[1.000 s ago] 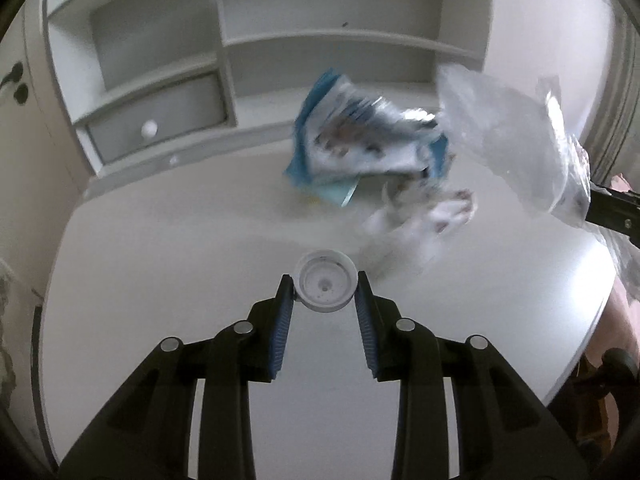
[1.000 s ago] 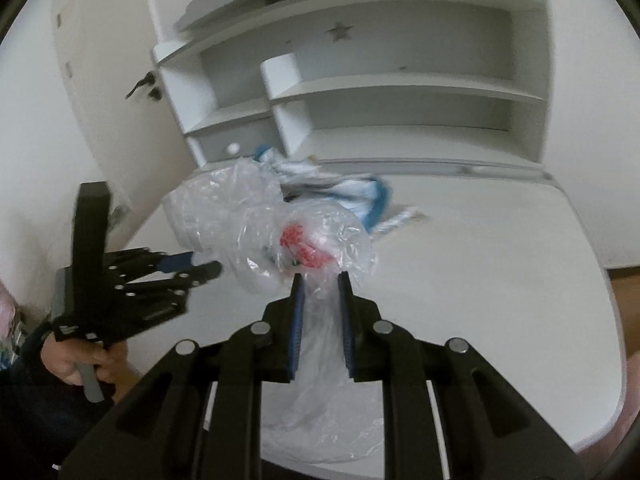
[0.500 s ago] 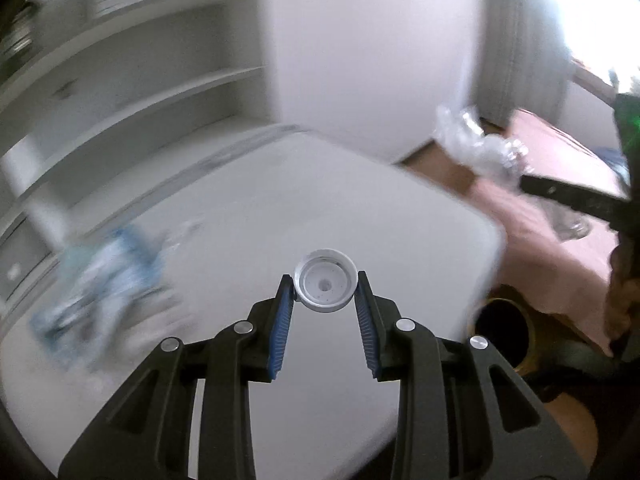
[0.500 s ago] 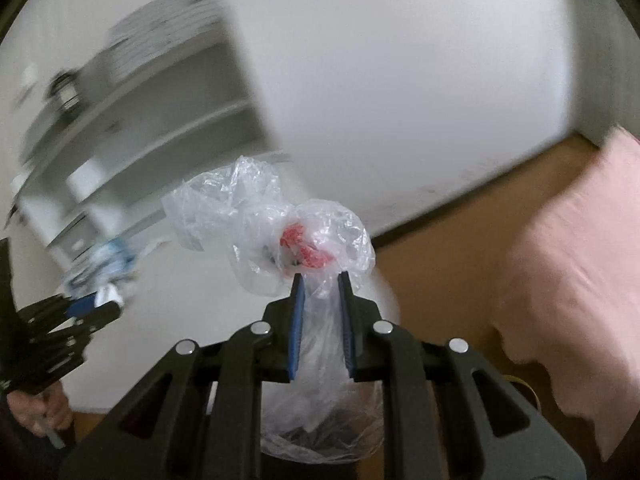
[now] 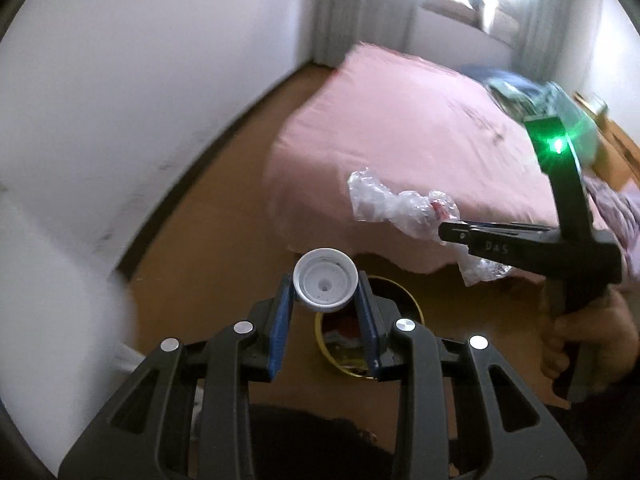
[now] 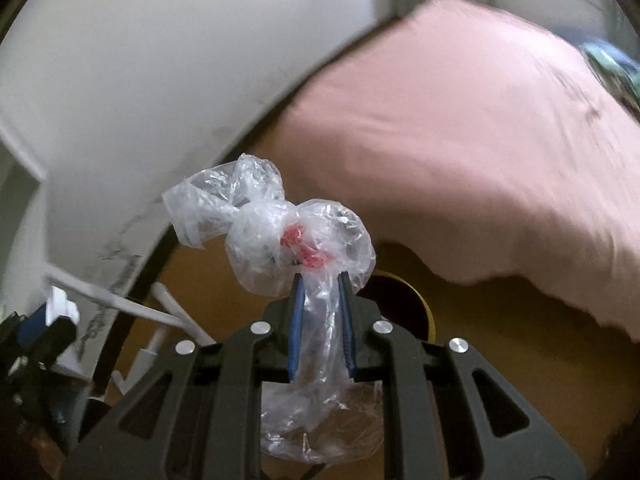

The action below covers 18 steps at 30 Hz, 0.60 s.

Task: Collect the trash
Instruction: 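Carry the cap and plastic wrap over the black bin, then open both tools over the bin to drop the cap and plastic wrap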

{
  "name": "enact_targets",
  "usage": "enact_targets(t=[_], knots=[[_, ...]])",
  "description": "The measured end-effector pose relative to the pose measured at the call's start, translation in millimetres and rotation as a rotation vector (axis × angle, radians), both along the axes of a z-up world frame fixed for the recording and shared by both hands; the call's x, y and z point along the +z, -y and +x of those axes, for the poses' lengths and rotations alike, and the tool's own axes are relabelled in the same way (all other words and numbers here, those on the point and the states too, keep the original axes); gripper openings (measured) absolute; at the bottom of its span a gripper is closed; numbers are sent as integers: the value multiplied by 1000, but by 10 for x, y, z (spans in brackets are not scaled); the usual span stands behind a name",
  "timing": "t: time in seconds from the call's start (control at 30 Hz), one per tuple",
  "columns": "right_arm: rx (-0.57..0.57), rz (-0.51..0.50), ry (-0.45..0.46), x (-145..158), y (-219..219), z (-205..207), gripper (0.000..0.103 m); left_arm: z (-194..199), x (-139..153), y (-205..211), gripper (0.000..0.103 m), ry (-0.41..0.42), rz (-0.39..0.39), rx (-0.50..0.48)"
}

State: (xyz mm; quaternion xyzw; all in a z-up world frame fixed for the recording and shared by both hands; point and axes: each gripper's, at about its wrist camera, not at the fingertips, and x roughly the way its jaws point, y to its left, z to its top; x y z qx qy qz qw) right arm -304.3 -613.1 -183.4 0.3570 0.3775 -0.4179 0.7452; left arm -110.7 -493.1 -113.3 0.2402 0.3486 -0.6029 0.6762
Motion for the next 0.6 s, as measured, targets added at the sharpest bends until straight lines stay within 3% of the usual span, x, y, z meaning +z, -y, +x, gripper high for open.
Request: enact_targets(t=[0.13, 0.3, 0.47, 0.53, 0.57, 0.6], knots=[[-48, 96, -42, -302, 150, -235, 17, -145, -441, 371, 30, -46, 50, -62], [-62, 146, -57, -465, 224, -346, 17, -228, -692, 743, 31, -101, 104, -84], [-66, 157, -45, -480, 230, -351, 19, -313, -834, 812, 31, -112, 122, -96], [-67, 158, -48, -487, 250, -351, 33, -299, -818, 755, 31, -112, 125, -98], [-70, 155, -43, -478, 254, -378, 55, -289, -823, 745, 31, -111, 128, -99], [-76, 150, -38, -469, 254, -389, 70, -290, -828, 749, 31, -113, 129, -100]])
